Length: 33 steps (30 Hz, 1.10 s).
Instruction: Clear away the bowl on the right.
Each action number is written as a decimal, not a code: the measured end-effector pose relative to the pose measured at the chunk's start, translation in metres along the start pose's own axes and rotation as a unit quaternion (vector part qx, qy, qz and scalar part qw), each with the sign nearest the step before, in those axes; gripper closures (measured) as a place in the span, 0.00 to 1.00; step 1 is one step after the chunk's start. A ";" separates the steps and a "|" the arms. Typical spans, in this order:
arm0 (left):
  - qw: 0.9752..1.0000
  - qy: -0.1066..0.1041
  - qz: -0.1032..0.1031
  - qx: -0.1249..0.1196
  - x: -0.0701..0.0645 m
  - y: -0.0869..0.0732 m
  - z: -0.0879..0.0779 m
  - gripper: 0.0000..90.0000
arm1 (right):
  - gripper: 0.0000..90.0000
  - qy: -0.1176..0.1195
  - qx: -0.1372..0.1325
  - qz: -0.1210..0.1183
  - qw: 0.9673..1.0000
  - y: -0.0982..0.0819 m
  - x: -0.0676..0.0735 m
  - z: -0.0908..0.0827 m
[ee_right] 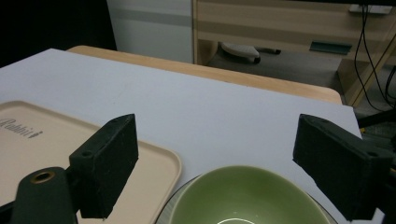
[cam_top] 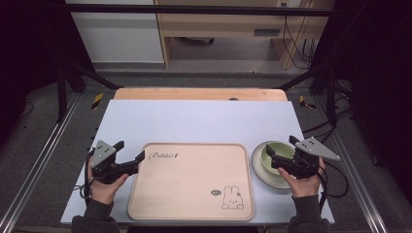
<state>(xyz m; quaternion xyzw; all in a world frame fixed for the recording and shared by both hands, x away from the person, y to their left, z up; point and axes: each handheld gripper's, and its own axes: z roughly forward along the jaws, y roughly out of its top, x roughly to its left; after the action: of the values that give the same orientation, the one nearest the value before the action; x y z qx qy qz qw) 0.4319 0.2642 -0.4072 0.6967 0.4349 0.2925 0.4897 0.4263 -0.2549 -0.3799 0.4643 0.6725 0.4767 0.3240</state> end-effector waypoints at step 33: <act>1.000 0.000 0.003 0.002 -0.001 0.000 0.001 0.17 | 0.28 -0.070 0.100 0.043 0.992 -0.026 -0.038 0.016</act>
<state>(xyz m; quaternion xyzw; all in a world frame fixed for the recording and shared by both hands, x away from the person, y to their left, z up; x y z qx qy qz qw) 0.4322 0.2631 -0.4078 0.6988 0.4336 0.2930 0.4877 0.4459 -0.2876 -0.4097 0.5555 0.6716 0.3868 0.3013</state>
